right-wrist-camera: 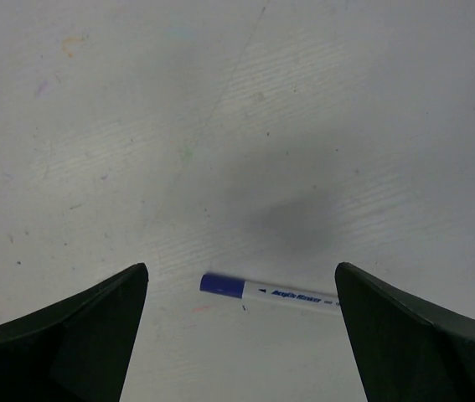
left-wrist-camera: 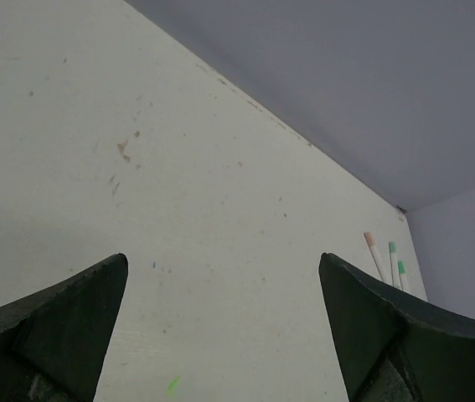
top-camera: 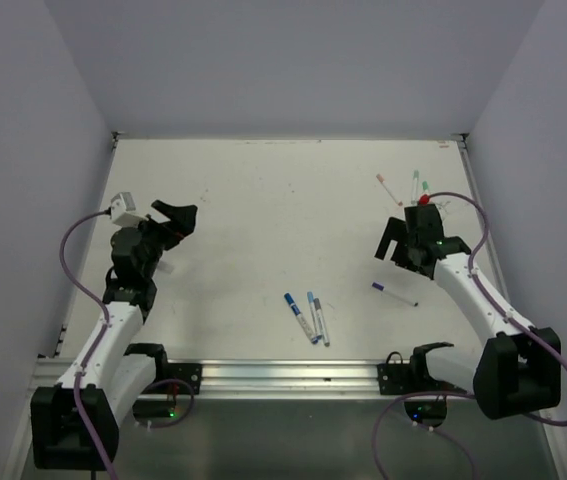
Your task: Open the pen caps
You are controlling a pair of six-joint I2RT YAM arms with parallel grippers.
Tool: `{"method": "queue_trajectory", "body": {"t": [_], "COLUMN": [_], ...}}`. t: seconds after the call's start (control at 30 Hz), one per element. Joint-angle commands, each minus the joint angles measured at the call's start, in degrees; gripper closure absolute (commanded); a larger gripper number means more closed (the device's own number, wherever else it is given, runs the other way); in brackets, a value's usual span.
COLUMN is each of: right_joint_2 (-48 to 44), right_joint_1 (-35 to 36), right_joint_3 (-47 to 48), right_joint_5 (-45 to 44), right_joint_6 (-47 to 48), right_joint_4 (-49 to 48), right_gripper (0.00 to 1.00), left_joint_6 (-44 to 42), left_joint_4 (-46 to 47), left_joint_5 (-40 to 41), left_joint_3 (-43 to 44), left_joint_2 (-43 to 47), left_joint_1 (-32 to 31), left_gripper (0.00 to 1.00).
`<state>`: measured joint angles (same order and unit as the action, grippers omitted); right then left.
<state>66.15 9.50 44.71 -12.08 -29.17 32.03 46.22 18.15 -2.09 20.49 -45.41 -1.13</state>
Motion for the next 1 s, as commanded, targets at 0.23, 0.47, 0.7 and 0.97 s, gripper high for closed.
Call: {"method": "queue_trajectory", "body": {"t": [0.23, 0.47, 0.7, 0.97], "right_joint_2": [2.06, 6.44, 3.46, 4.33], "right_joint_1": [5.24, 21.95, 30.92, 39.19], "right_joint_3": [-1.46, 4.33, 0.92, -5.15], "right_joint_5": [16.21, 9.46, 9.00, 8.03], "right_joint_6": [4.38, -0.27, -4.05, -9.32], "right_joint_4": [2.34, 5.49, 4.79, 0.76], "right_gripper": [0.02, 0.06, 0.24, 0.46], "left_joint_6": [-4.56, -4.20, -6.93, -6.32], "left_joint_4": [3.38, 3.31, -2.15, -0.05], "left_joint_5": [-18.99, -23.22, -22.52, -24.19], "left_joint_3": [4.64, 7.10, 8.43, 7.46], "left_joint_2": [-11.98, -14.18, -11.81, -13.65], "left_joint_1": [0.42, 0.33, 0.25, -0.37], "left_gripper": [0.00, 0.05, 0.05, 0.07]}}
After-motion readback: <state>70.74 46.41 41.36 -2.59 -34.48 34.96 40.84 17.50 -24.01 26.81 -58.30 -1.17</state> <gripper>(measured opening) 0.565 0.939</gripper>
